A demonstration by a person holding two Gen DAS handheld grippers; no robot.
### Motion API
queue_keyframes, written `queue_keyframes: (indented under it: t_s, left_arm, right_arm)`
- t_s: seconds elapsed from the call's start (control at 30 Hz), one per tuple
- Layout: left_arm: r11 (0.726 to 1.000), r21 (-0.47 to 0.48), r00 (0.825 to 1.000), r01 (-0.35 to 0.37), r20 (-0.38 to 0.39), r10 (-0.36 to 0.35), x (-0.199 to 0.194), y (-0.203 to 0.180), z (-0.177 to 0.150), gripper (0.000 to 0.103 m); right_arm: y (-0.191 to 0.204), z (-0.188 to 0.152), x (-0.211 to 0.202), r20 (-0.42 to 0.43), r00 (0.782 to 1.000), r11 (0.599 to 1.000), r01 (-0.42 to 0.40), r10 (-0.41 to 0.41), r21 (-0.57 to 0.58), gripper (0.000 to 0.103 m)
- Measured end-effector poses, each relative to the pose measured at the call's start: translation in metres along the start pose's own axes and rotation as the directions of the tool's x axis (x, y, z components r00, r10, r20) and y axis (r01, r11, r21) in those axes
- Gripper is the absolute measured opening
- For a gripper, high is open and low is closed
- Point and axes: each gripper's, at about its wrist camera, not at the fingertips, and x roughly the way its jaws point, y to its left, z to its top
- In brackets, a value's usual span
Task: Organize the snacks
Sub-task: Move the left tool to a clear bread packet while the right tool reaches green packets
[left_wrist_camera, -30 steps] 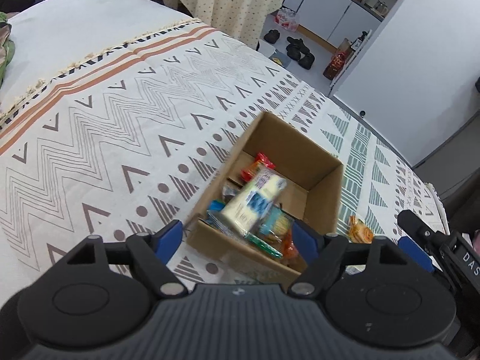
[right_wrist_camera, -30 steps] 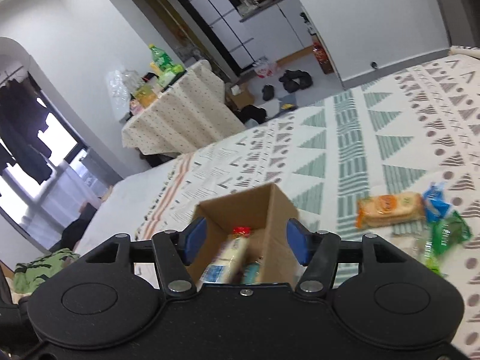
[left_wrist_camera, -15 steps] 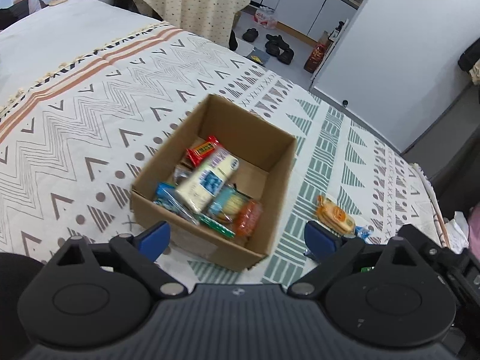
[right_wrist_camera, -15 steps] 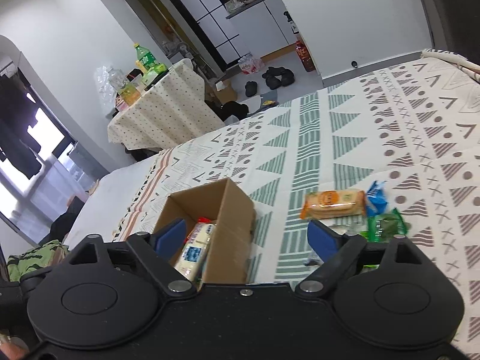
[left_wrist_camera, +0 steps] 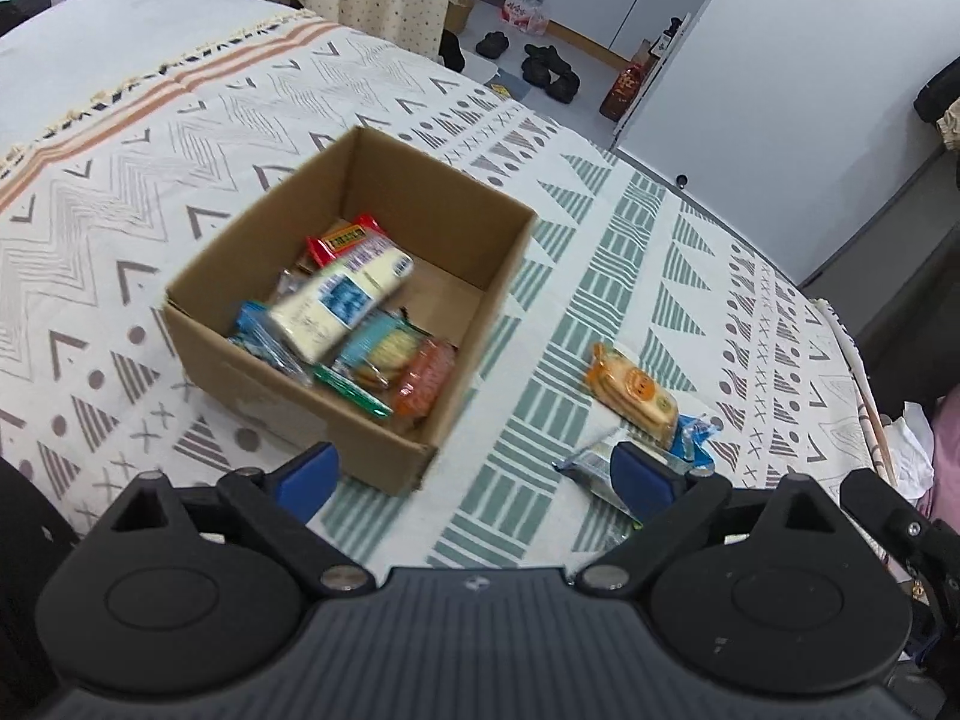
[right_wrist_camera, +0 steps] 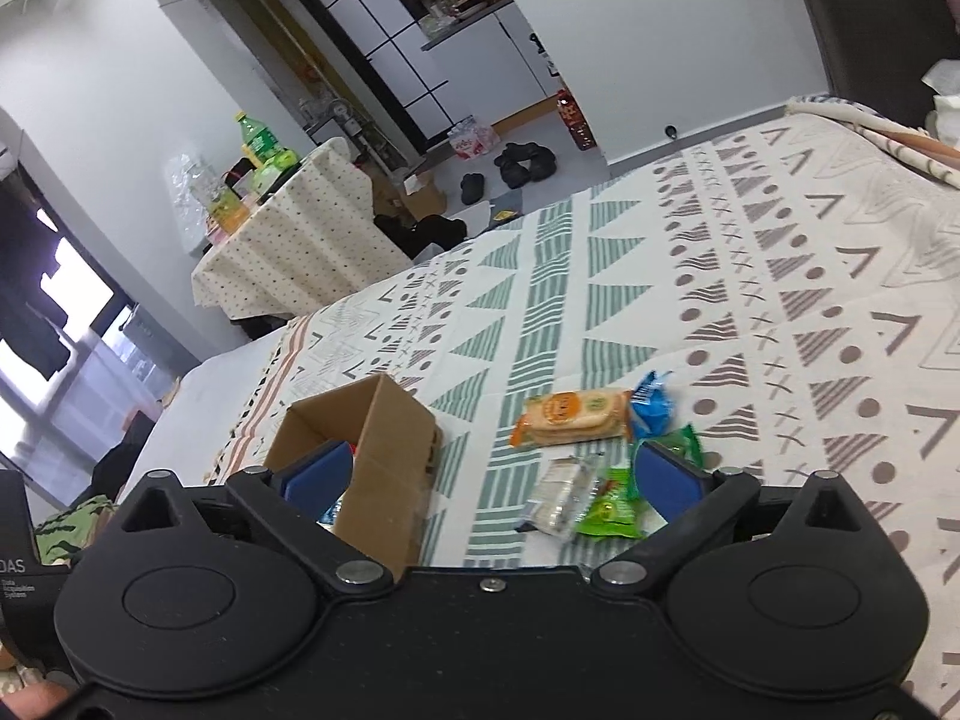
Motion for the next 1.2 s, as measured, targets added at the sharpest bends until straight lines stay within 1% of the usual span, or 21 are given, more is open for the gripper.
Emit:
queue_keyframes:
  t_s: [0.17,0.23,0.4,0.57,0.7,0.73,0.83,0.97,1.1,1.2]
  left_arm:
    - [1.0,0.019,1.0,0.002,0.015,-0.002,0.007,-0.015,-0.008,0.097]
    - [1.0,0.017,1.0,-0.001,0.017,0.001,0.013,-0.02,-0.01,0.097]
    - [1.0,0.0,1.0,0.008,-0.013,-0.008,0.035,-0.03,-0.016,0.097]
    - [1.0,0.013,0.999,0.02,-0.041,-0.02,0.056,-0.042,-0.02,0.097]
    - [0.999,0.014,0.998,0.039,-0.056,-0.038,0.071,-0.051,-0.021,0.096]
    - [0.999,0.007,0.997,0.049,-0.061,-0.048,0.076,-0.053,-0.021,0.096]
    - [0.998,-0.019,0.995,0.06,-0.079,-0.062,0.089,-0.059,-0.02,0.094]
    - [0.995,-0.065,0.991,0.08,-0.104,-0.087,0.105,-0.065,-0.017,0.094]
    - [0.992,-0.096,0.992,0.08,-0.092,-0.088,0.114,-0.071,-0.013,0.094]
    - [0.988,-0.128,0.987,0.087,-0.12,-0.103,0.123,-0.075,-0.014,0.094]
  right_arm:
    - [-0.018,0.0,-0.005,-0.01,1.0,0.999,-0.006,0.006,0.053,0.102]
    - [-0.024,-0.001,-0.005,-0.006,1.0,0.997,-0.022,0.022,0.071,0.102]
    - [-0.04,-0.005,0.005,-0.022,1.0,0.995,0.001,0.001,0.103,0.102]
    - [-0.064,-0.005,0.013,-0.027,0.999,0.982,0.023,-0.018,0.188,0.101]
    - [-0.077,-0.006,0.023,-0.036,0.999,0.972,0.031,-0.023,0.232,0.093]
    - [-0.079,-0.007,0.026,-0.042,0.999,0.971,0.038,-0.029,0.237,0.09]
    - [-0.085,-0.007,0.036,-0.058,0.998,0.965,0.051,-0.037,0.256,0.083]
    - [-0.092,-0.006,0.045,-0.07,0.996,0.959,0.071,-0.054,0.276,0.08]
    - [-0.1,-0.005,0.055,-0.086,0.994,0.951,0.096,-0.073,0.295,0.078]
    - [-0.102,-0.005,0.063,-0.1,0.992,0.95,0.106,-0.08,0.293,0.077]
